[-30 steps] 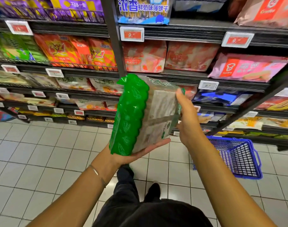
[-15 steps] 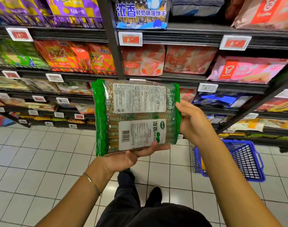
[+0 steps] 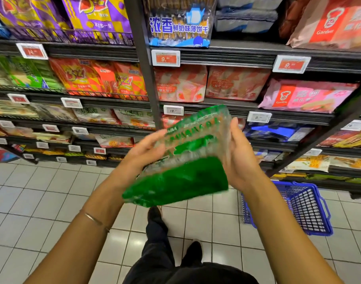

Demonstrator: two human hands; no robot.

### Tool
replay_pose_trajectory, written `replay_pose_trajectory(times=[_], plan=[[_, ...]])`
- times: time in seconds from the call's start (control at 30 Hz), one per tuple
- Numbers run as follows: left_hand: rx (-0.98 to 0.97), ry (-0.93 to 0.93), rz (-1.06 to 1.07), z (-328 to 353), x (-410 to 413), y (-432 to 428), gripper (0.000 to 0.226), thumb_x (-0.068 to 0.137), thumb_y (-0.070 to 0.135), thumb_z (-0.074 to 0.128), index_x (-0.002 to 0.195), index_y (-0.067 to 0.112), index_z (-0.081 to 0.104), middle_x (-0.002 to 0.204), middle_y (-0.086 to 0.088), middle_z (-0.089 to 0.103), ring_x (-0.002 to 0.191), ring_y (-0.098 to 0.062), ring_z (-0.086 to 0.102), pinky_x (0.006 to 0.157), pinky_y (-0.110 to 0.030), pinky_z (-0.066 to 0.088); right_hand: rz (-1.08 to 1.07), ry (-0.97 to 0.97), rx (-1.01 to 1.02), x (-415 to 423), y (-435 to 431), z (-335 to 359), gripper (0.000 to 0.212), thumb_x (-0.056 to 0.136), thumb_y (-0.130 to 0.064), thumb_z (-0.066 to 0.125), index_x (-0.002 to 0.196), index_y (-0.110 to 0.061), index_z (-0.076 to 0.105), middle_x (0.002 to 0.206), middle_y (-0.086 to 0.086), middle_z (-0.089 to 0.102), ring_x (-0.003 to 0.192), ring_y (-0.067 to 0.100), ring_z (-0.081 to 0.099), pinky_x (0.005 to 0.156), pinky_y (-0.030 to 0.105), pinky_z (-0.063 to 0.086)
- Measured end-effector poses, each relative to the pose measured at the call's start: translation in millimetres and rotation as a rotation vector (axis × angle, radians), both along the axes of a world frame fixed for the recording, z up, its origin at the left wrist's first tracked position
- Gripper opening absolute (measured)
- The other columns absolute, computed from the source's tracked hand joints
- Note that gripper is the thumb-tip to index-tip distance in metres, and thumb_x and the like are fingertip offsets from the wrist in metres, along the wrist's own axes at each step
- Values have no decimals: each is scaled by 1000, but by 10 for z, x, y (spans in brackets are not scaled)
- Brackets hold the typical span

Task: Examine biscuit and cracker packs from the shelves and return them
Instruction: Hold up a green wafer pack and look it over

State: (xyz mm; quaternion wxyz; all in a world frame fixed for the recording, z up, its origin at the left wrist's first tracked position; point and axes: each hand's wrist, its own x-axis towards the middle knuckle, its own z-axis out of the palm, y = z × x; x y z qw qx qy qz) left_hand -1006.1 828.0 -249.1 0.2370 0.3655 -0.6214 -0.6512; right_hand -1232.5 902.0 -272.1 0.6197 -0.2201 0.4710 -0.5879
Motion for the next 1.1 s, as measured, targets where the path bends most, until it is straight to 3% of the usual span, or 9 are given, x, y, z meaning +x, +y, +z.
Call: replay_pose_trajectory(times=[0.1, 0.23, 0.3, 0.37, 0.53, 0.67, 0.73, 0.9, 1.1], plan=[[-152, 50, 112, -33, 109, -49, 90, 66, 48, 89, 148, 43, 53, 157, 20, 49, 149, -7, 42, 124, -45, 35, -20, 86, 62, 37, 63, 150, 39, 99, -72, 33, 118, -65, 67, 131, -19, 69, 121, 2, 65, 100, 47, 44], [-374, 54, 166, 45, 119, -110, 101, 65, 52, 95, 153, 47, 44, 157, 28, 44, 146, 6, 38, 118, -29, 39, -74, 45, 28, 27, 101, 83, 64, 88, -72, 45, 147, -49, 39, 169, -16, 23, 156, 16, 15, 122, 50, 12], [-421, 76, 257, 0, 82, -126, 103, 69, 41, 95, 156, 42, 40, 155, 21, 49, 144, 2, 44, 111, -21, 45, -80, 50, 4, 122, 68, 83, 81, 79, -66, 55, 154, -45, 33, 167, -17, 26, 151, 9, 21, 120, 45, 13], [-313, 154, 372, -69, 42, -112, 99, 72, 36, 93, 155, 42, 40, 150, 12, 57, 138, -7, 55, 110, -34, 51, -139, 101, 2, 185, 31, 54, 99, 73, -60, 63, 161, -36, 26, 162, -18, 35, 137, 0, 34, 119, 43, 15], [-85, 155, 311, -112, 99, -124, 74, 81, 56, 82, 144, 26, 58, 137, 2, 69, 127, -13, 65, 94, -23, 56, -209, 159, -85, 171, -10, -38, 79, 81, -52, 67, 153, -40, 40, 96, -49, 64, 94, -27, 56, 111, 37, 26], [42, 35, 233, -125, 76, -53, 59, 82, 77, 65, 130, 42, 68, 134, 16, 70, 120, 4, 64, 99, -31, 43, -207, 196, -108, 154, 20, -23, 64, 83, -52, 71, 143, -47, 52, 137, -28, 62, 120, -12, 54, 100, 24, 40], [79, 38, 246, -146, 63, -22, 64, 83, 76, 64, 135, 39, 65, 136, 10, 69, 126, -8, 65, 108, -45, 46, -214, 224, -107, 161, 32, 2, 74, 81, -51, 67, 151, -40, 46, 138, -26, 62, 116, -15, 58, 92, 15, 45], [92, 110, 326, -112, 10, 72, 59, 87, 66, 63, 134, 31, 66, 132, -4, 72, 125, -30, 67, 109, -63, 47, -204, 135, -95, 149, 59, 29, 69, 83, -51, 66, 149, -38, 49, 142, -21, 62, 135, 1, 53, 124, 44, 30], [73, 154, 300, -81, -3, 119, 34, 94, 54, 59, 120, 37, 73, 127, -4, 74, 123, -29, 68, 110, -64, 46, -230, 75, -99, 131, 101, 33, 84, 83, -50, 61, 159, -21, 39, 162, -1, 44, 152, 21, 35, 127, 55, 21]])
